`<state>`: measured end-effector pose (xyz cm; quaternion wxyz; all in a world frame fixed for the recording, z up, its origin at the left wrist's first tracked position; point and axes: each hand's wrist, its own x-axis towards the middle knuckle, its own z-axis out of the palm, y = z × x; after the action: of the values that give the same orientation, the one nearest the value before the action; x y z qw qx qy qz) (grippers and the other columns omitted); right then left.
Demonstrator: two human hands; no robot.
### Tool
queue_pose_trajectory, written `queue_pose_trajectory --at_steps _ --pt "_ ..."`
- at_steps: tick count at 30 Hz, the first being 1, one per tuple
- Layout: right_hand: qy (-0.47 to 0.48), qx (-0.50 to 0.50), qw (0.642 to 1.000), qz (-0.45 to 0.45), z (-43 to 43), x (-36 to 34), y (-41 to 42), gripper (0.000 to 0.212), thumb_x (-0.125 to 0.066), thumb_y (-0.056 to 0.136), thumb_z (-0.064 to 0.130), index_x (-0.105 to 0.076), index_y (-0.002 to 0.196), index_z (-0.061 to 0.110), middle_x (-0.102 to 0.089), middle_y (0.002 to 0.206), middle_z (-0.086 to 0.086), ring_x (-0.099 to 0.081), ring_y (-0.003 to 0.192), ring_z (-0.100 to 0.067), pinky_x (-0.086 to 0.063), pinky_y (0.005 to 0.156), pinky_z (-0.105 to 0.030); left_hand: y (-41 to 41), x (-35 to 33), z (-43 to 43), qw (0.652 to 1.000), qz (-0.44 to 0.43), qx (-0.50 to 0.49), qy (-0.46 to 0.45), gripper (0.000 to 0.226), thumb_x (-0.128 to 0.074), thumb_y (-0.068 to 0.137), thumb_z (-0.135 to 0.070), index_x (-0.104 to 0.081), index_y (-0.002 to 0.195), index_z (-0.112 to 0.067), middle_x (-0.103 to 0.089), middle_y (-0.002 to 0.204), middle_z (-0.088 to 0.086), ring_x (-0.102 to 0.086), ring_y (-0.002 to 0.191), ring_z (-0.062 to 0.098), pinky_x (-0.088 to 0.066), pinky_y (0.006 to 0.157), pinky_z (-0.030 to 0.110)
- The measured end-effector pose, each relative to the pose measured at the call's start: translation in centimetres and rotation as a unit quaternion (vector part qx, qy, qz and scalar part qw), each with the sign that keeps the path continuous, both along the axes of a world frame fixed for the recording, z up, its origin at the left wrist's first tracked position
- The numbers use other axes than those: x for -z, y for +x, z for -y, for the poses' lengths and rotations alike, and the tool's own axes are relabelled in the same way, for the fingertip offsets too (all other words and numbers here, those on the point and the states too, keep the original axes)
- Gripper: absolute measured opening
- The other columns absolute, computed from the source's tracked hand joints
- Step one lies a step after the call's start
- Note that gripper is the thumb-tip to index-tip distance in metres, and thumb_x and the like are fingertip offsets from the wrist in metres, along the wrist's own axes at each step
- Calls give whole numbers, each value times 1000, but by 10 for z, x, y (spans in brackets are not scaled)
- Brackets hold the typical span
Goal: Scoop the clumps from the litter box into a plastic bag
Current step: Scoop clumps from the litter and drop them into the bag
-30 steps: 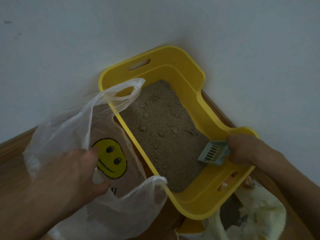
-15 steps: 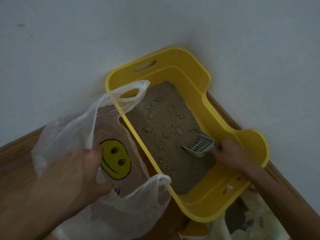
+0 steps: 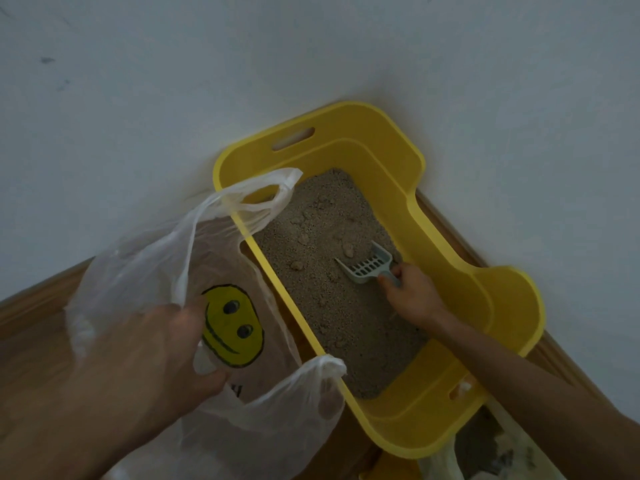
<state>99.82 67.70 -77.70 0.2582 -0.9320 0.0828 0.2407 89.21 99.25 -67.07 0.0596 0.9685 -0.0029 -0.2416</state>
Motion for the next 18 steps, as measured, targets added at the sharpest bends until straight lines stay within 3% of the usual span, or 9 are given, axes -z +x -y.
queue_pose_trajectory --at_steps 6,12,18 --pt "50 49 998 5 -21 23 8 25 -44 100 36 -52 105 13 -56 83 -5 -48 65 -15 -38 56 -31 -2 -5 0 1000 -4 -11 12 60 -57 68 -73 -49 115 -35 -58 92 -12 -59 89 8 -47 68 22" --pt "105 75 991 46 -26 30 3 29 -43 101 36 -54 106 10 -53 78 -2 -45 61 -13 -34 52 -28 -4 -10 -1 1000 11 -23 0 67 -58 70 -71 -39 125 -37 -58 101 -14 -58 97 9 -48 72 25" --pt "112 30 990 75 -22 27 1 26 -46 100 36 -53 102 11 -52 75 0 -45 60 -12 -35 53 -30 -4 -4 -5 999 34 -27 -14 63 -57 66 -73 -44 117 -39 -60 94 -13 -60 90 10 -52 71 27"
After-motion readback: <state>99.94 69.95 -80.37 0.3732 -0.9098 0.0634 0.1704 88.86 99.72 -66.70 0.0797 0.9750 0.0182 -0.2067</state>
